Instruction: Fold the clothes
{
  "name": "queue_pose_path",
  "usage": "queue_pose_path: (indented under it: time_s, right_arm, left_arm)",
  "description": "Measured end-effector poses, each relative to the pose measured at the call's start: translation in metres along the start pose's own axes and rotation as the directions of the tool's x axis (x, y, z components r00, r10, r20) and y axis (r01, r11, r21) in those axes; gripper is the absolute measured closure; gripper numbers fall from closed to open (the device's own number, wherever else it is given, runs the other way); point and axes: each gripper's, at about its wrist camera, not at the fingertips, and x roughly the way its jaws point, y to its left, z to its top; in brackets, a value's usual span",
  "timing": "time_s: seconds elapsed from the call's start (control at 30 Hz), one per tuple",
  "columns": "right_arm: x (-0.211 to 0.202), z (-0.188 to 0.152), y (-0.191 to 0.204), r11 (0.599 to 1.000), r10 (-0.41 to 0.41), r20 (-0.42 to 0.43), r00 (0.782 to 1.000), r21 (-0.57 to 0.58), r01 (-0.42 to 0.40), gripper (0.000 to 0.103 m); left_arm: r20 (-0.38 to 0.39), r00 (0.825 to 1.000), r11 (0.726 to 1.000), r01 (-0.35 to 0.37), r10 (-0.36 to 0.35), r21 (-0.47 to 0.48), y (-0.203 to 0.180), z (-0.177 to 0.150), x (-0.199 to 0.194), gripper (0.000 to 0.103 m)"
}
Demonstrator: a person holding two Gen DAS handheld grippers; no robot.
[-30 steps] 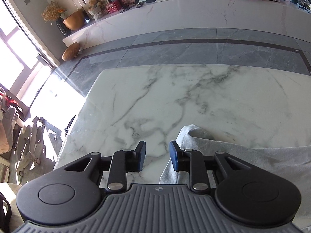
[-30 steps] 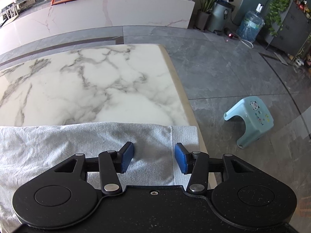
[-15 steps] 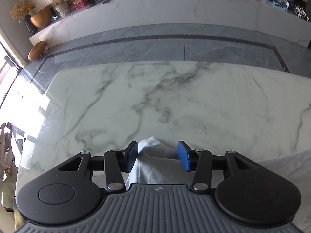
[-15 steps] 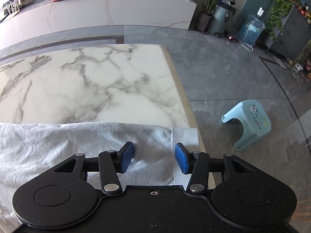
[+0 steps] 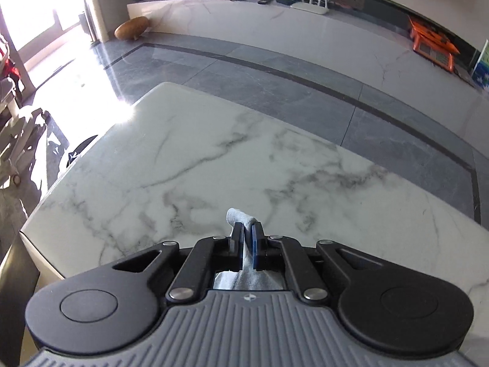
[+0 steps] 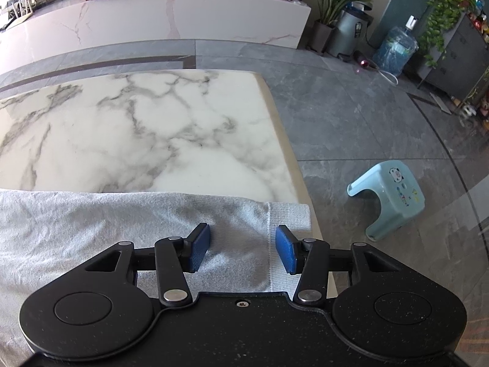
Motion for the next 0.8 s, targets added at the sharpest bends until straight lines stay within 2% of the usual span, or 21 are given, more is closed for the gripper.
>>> queue_pose_path:
  time_s: [0.07, 0.17, 0.27, 0.37, 0.5, 0.57, 0.8]
  right_arm:
    - [0.000, 0.000, 0.000, 1.000, 0.001, 0.000, 1.000, 0.001, -0.001, 0.057]
    - [0.000, 0.000, -0.001, 1.000, 0.003, 0.000, 1.000, 0.005, -0.003, 0.057]
    - [0.000, 0.000, -0.001, 1.000, 0.005, 0.000, 1.000, 0.008, -0.005, 0.057]
    - [0.000, 0.000, -0.001, 1.000, 0.005, 0.000, 1.000, 0.006, -0.005, 0.057]
    - [0.000, 0.000, 0.000, 1.000, 0.004, 0.000, 1.000, 0.004, -0.004, 0.057]
    - [0.000, 0.000, 0.000, 1.000, 0.003, 0.000, 1.000, 0.005, -0.003, 0.057]
    - [0.000, -0.001, -0.002, 1.000, 0.009, 0.005, 1.000, 0.016, -0.009, 0.057]
  left_arm:
    - [0.023, 1.000, 1.000, 0.013, -0.013, 0.002, 0.000, 0.004, -0.003, 0.093]
    - [0.049, 0.998, 1.000, 0.025, -0.025, -0.011, 0.001, 0.007, -0.005, 0.072]
    - [0.052, 0.998, 0.999, 0.034, -0.032, -0.033, 0.004, 0.009, -0.004, 0.064]
    - [0.066, 0.996, 0.997, 0.062, -0.059, -0.045, 0.004, 0.009, -0.003, 0.063]
    - [0.158, 0.974, 0.968, 0.188, -0.162, -0.165, 0.020, 0.014, -0.012, 0.061]
    - [0.116, 0.981, 0.969, 0.174, -0.155, -0.177, 0.022, 0.018, -0.009, 0.061]
    - [-0.018, 0.997, 0.997, 0.079, -0.079, -0.020, 0.013, 0.004, 0.008, 0.062]
